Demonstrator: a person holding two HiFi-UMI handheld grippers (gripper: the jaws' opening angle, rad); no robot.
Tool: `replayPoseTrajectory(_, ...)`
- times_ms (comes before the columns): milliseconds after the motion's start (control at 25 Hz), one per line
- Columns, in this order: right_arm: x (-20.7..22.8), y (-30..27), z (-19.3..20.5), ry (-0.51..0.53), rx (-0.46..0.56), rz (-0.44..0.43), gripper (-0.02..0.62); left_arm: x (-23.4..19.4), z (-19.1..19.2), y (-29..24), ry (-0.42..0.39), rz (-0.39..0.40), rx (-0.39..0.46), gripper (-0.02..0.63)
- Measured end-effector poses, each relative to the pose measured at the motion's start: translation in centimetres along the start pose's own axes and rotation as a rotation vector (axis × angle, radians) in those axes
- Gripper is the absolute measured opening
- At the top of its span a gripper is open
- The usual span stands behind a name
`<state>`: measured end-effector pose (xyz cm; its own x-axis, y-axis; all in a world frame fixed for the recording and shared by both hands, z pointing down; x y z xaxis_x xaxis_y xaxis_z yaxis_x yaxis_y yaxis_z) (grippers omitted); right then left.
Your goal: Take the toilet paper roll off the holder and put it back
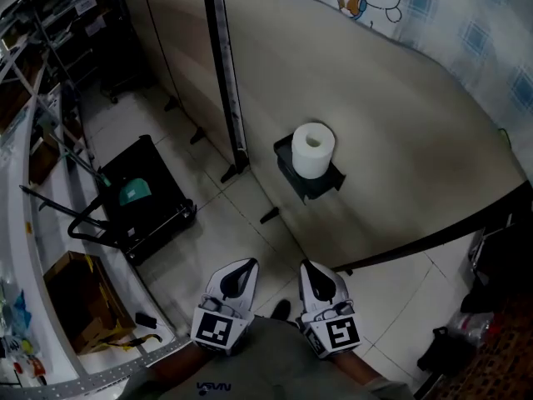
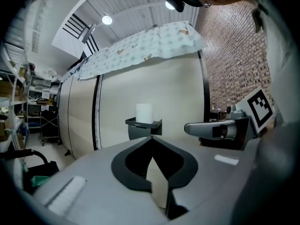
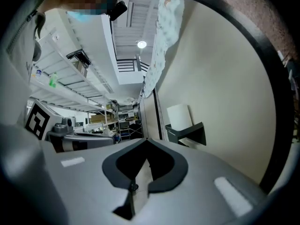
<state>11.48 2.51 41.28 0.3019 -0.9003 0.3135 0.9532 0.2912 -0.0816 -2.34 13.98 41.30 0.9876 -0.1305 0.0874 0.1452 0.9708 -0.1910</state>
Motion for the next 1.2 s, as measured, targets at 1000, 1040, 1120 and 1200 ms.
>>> replayPoseTrajectory(1000,2.0,-18.9,-13.4,0.522,-0.405,0.242,0.195,-16.0,-5.4,-18.6,-0.116,0.463,0.153,0.052)
replayPoseTrajectory(1040,2.4,-19.5,-13.6,0.531,-0.435,0.247,0.211,-16.2,-5.3,-19.0,-0.121,0.476,0.150,0.066)
replayPoseTrajectory(1120,3.1,-20.6,-13.9,0.545,-0.492,0.257,0.232,-16.6,-5.3,-19.7,-0.128,0.493,0.148,0.097)
replayPoseTrajectory(1200,3.7,-21.4,-14.0,0.569,-0.566,0.265,0.247,-16.8,-5.3,-20.4,-0.131,0.495,0.149,0.106)
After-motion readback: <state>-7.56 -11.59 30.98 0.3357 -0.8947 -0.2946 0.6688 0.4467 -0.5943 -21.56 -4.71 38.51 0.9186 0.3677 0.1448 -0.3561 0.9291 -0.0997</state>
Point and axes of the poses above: the fingertips, and each gripper's own axes: y backward along the fingers, x to its right, z out of its underside, the point moved 8 cm from there along y, backward along the fingers, and after that the axes turned 9 degrees about -y, right-handed, at the moved point
